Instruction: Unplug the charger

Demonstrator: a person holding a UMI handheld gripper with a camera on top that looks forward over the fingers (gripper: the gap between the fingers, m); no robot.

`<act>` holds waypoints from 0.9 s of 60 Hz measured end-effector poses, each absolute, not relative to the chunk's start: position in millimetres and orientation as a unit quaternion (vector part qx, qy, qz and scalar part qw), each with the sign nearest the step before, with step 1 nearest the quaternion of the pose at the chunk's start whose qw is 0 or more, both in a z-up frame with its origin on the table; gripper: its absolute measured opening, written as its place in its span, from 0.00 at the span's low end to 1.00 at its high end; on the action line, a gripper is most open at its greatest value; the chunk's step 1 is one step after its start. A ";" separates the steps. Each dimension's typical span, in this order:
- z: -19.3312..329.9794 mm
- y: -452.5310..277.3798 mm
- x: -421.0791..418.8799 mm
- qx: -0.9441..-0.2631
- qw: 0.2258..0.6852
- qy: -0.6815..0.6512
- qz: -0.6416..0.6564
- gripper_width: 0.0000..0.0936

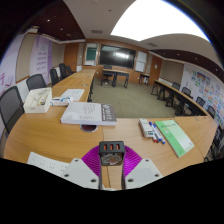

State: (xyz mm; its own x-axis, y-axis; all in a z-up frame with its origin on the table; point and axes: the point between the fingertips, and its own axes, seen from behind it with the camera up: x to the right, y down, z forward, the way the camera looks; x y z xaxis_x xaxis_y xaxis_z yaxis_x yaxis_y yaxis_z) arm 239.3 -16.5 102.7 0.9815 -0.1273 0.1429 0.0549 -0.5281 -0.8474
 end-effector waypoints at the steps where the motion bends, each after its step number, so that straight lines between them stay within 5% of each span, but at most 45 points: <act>1: 94.6 -19.0 242.4 -0.874 0.476 0.020 -0.091 0.27; 12: 26.8 -31.3 257.2 -0.907 0.418 0.016 -0.056 0.33; 23: 8.1 -40.7 256.6 -0.919 0.392 0.018 -0.024 0.44; 34: 31.1 -52.8 256.8 -0.912 0.409 0.007 -0.032 0.93; 54: 129.2 -157.1 218.8 -0.881 0.470 0.023 -0.046 0.91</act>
